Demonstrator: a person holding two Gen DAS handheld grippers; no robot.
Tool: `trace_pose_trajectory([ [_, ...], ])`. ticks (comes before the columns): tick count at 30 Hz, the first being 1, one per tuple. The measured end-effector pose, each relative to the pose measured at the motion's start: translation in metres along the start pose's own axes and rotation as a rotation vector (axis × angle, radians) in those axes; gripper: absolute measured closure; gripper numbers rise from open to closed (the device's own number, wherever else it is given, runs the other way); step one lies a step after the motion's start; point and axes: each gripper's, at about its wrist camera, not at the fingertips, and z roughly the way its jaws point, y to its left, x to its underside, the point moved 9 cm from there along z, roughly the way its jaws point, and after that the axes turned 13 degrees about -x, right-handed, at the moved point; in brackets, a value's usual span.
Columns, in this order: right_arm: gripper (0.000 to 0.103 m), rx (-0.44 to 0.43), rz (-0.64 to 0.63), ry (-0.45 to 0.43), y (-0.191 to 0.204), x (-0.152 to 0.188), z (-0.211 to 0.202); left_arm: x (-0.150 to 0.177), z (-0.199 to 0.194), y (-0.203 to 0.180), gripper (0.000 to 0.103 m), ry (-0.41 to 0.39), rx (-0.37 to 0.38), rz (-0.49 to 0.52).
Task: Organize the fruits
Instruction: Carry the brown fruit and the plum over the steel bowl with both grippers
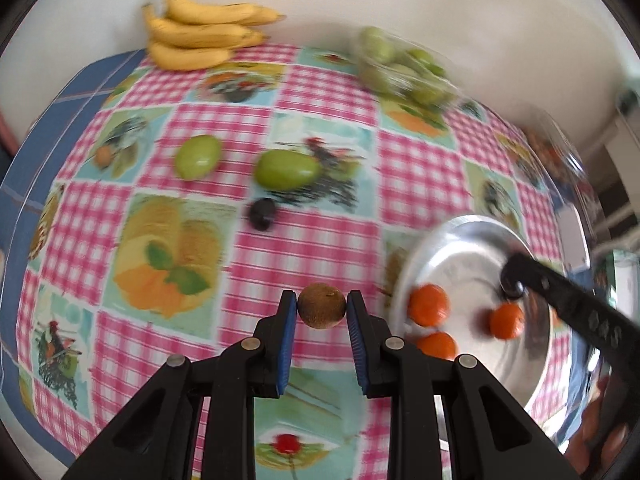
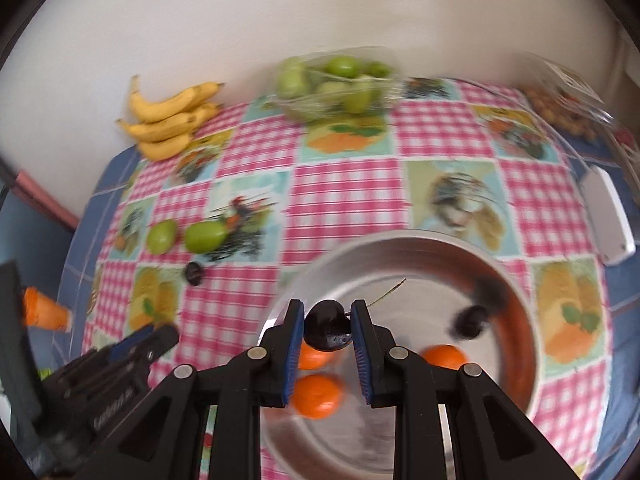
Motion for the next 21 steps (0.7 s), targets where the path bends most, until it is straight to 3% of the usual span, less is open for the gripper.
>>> trace_pose_trajectory([
  [11,0.077,0.022,0.126,-0.045,-0.05,-0.001,-0.025,0.026,-0.019,-0.072,0.076,-0.021,0.065,0.21],
  [21,0.077,0.008,0.134,-0.022,-0.053,0.002,-0.014,0.026,-0.015,-0.097,0.076,-0.064,0.067,0.274],
])
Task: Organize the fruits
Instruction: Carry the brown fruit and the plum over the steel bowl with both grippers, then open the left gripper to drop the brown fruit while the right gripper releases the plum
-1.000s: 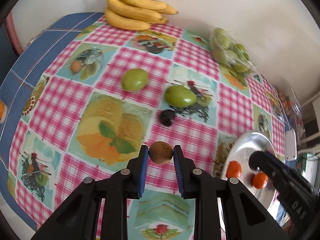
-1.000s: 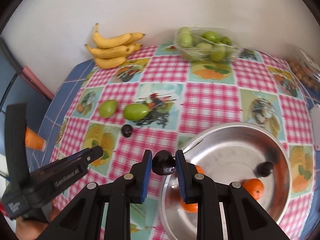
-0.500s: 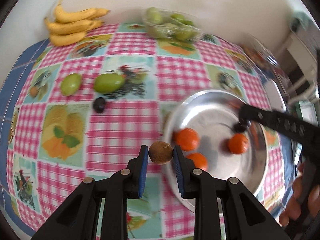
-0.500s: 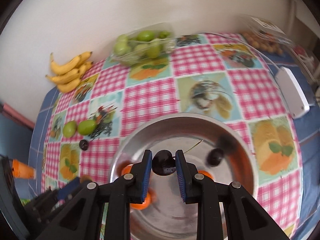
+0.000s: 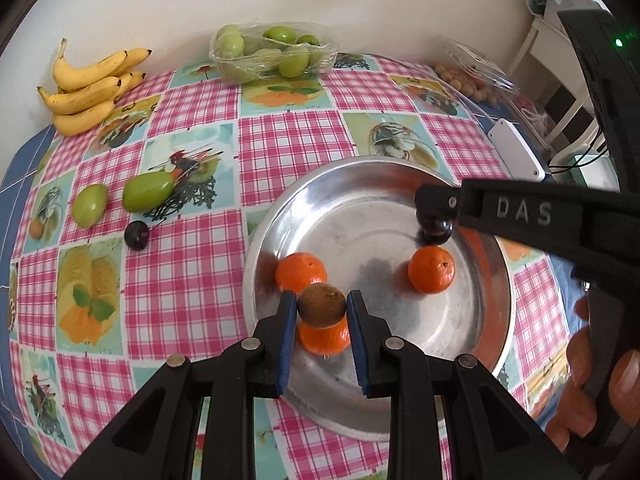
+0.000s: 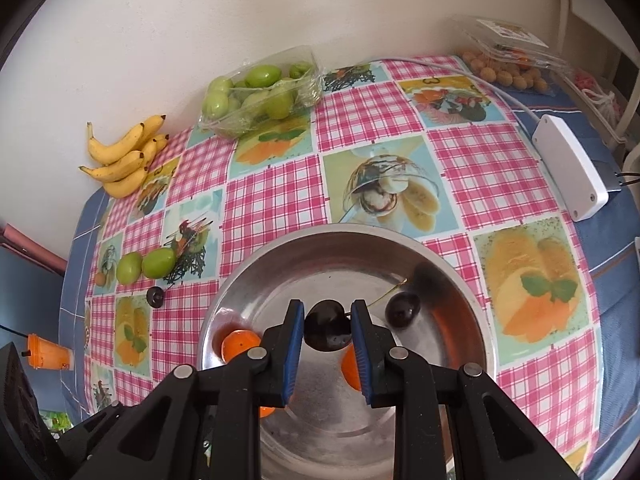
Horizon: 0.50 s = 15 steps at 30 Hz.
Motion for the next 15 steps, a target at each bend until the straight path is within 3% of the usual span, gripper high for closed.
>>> trace_pose_trajectory([
  [15,0.076,0.008,0.023,0.022,-0.01,0.004,0.016,-0.01,0.02,-0.011,0.076,-0.024,-0.001,0.019],
])
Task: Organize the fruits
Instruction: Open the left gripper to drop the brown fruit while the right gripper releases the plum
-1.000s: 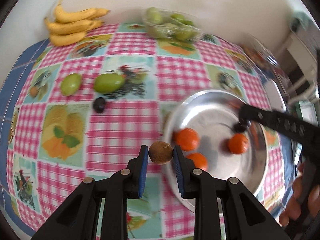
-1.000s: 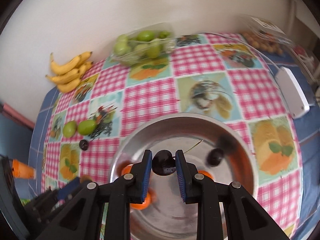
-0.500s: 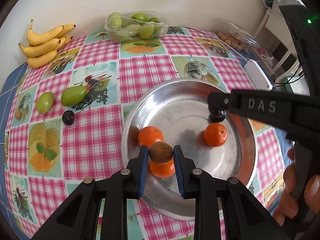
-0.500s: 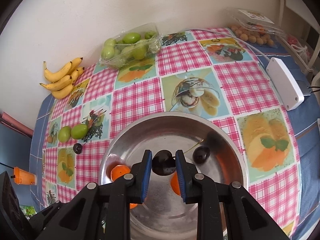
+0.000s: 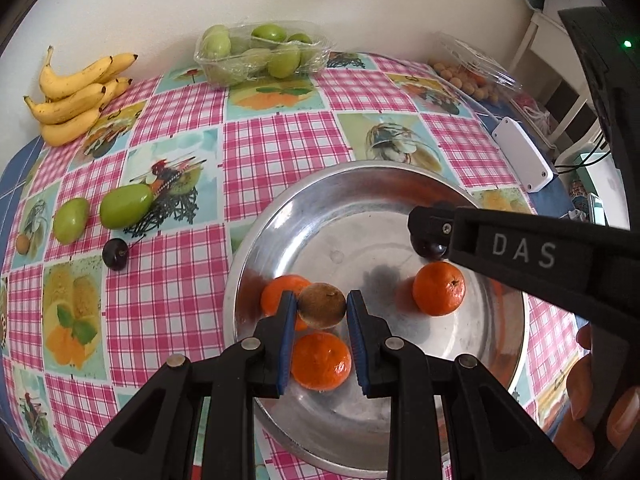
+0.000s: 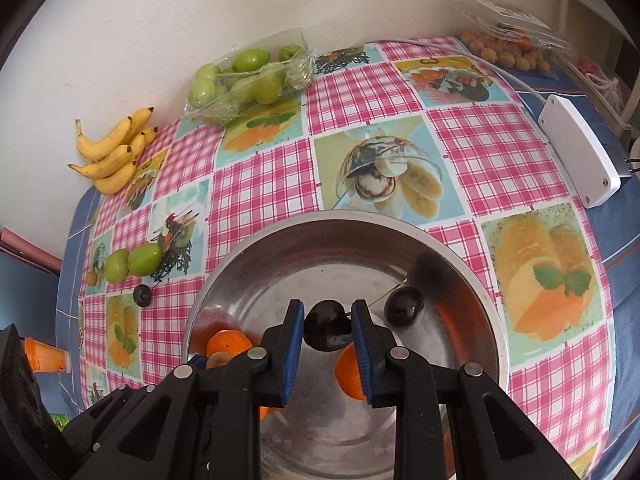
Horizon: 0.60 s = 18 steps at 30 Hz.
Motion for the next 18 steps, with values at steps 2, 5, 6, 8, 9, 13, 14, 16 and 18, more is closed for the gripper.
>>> trace_pose_trajectory([
  [2,0.076,0.002,0.002,0.002,0.0,0.001,0.001,0.001,0.001,0.0,0.076,0.005,0.001,-0.001],
  [5,0.076,0.005,0.004,0.004,-0.001,0.001,0.001,0.001,0.001,0.0,0.076,0.005,0.003,0.001],
  [6,0.076,0.004,0.003,0.004,-0.001,0.001,0.001,0.001,0.002,-0.001,0.076,0.007,0.006,0.004],
  [8,0.076,0.006,0.002,0.004,-0.001,0.001,0.001,0.003,0.002,-0.003,0.076,0.013,0.009,0.012],
  [9,0.076,0.007,0.001,0.005,-0.001,0.001,0.001,0.004,0.003,-0.004,0.076,0.018,0.009,0.018],
  [13,0.076,0.01,0.0,0.015,-0.001,0.002,0.003,0.006,0.005,-0.007,0.076,0.026,0.012,0.03],
  [14,0.076,0.01,0.0,0.016,-0.001,0.003,0.004,0.006,0.005,-0.007,0.076,0.026,0.012,0.032],
  [16,0.076,0.009,-0.003,0.017,0.0,0.003,0.003,0.007,0.005,-0.009,0.076,0.027,0.013,0.037],
  [18,0.076,0.008,-0.008,0.02,0.001,0.003,0.003,0.007,0.005,-0.01,0.076,0.027,0.015,0.043],
])
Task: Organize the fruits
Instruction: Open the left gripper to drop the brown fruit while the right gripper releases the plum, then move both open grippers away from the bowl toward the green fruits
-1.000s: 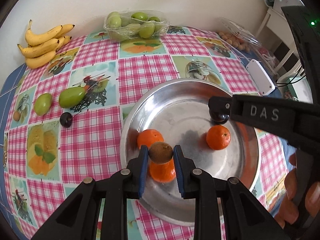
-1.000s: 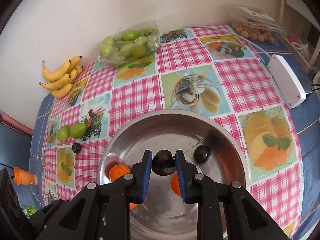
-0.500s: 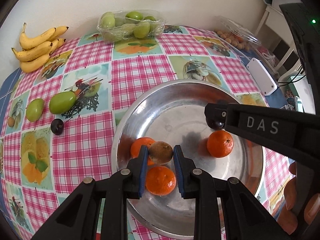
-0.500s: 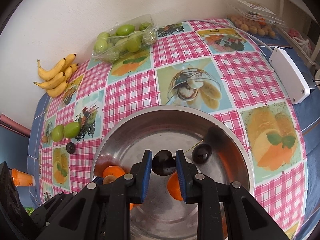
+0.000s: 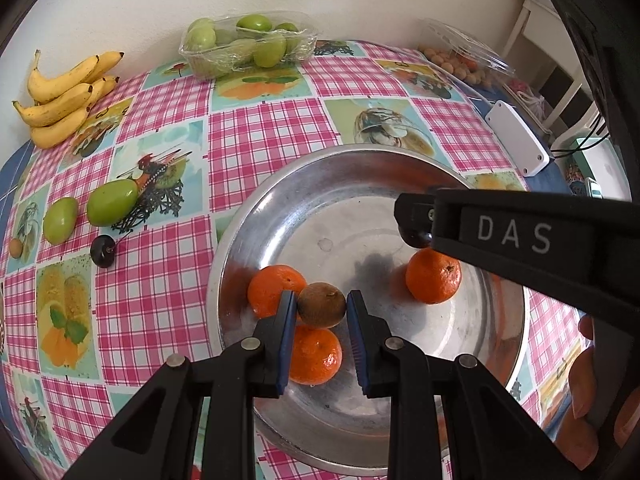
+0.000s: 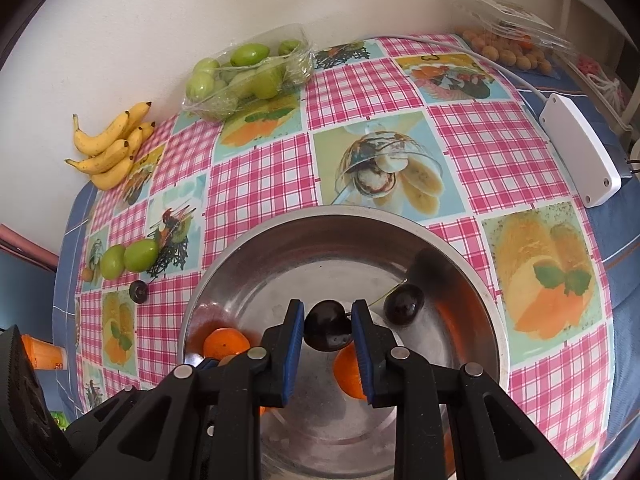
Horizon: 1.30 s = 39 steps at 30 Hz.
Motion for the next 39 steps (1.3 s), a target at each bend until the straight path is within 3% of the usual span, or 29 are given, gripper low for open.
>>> trace_pose_trajectory([
  [12,0.075,0.005,-0.011,0.025,0.003,0.003,0.004,0.0,-0.003,-0.001,0.076,0.007,0.017,-0.005],
  [14,0.071,0.002,-0.009,0.025,0.003,0.003,0.005,-0.001,-0.004,0.001,0.076,0.004,0.014,-0.01],
  [17,0.047,0.007,-0.013,0.023,0.004,0.003,0.004,0.0,-0.003,0.002,0.076,0.011,0.011,-0.011],
  [21,0.042,0.007,-0.019,0.014,0.007,0.001,0.001,-0.001,-0.005,0.005,0.076,0.007,0.005,-0.022],
  [25,0.026,0.015,-0.019,0.001,0.006,-0.002,-0.003,-0.004,-0.009,0.014,0.075,-0.006,-0.008,-0.056],
  [28,0.017,0.021,-0.014,-0.002,0.004,-0.002,-0.004,-0.005,-0.008,0.032,0.065,-0.002,-0.066,-0.109],
  [34,0.014,0.03,-0.003,0.007,0.001,0.0,-0.002,0.002,0.006,0.075,0.061,0.07,-0.128,-0.268],
  [39,0.009,0.037,-0.004,0.018,0.001,0.003,0.0,0.013,0.015,0.105,0.04,0.125,-0.17,-0.384],
])
